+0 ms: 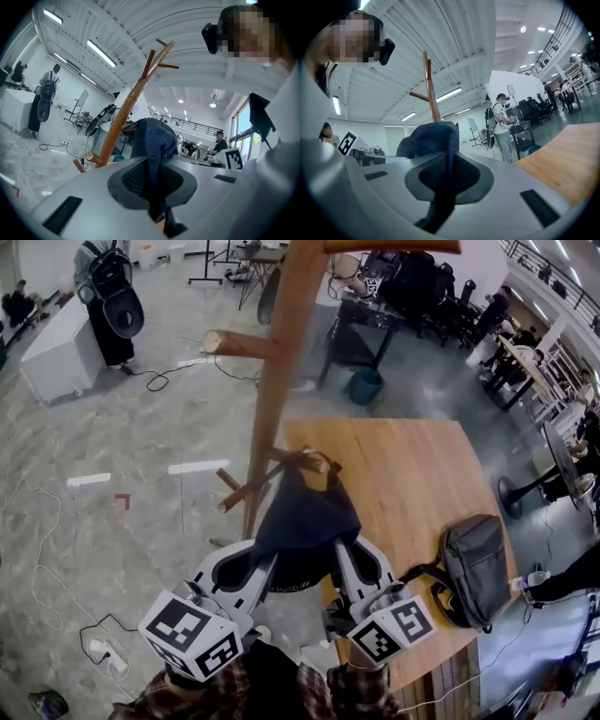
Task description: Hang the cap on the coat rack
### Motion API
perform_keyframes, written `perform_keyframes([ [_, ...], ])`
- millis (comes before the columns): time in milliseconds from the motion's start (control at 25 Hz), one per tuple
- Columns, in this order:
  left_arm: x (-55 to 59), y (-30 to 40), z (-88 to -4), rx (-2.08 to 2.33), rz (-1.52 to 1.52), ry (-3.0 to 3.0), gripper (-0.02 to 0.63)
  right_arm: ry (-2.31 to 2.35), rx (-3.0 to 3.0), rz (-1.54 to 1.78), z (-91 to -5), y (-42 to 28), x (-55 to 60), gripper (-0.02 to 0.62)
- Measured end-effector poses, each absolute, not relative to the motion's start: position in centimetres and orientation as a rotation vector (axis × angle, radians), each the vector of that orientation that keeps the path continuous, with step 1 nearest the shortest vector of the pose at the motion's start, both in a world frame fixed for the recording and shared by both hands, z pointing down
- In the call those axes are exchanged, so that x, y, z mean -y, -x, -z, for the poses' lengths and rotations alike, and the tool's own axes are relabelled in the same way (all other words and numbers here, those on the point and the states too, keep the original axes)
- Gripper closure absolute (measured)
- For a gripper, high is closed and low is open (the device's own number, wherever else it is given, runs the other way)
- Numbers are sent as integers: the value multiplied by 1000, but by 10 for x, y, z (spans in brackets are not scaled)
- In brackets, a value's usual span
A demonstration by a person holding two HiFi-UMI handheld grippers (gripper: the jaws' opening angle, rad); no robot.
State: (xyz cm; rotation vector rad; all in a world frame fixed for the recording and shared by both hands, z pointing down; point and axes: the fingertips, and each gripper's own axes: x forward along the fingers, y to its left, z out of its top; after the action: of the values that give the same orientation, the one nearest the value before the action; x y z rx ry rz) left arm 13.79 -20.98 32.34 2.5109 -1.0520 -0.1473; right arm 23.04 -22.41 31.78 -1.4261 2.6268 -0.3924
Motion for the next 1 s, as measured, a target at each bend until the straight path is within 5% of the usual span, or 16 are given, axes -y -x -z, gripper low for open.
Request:
perform_keyframes([
  [1000,269,-102,-399,1200,90,-2300,572,1384,-2809,547,-396,-187,304,565],
])
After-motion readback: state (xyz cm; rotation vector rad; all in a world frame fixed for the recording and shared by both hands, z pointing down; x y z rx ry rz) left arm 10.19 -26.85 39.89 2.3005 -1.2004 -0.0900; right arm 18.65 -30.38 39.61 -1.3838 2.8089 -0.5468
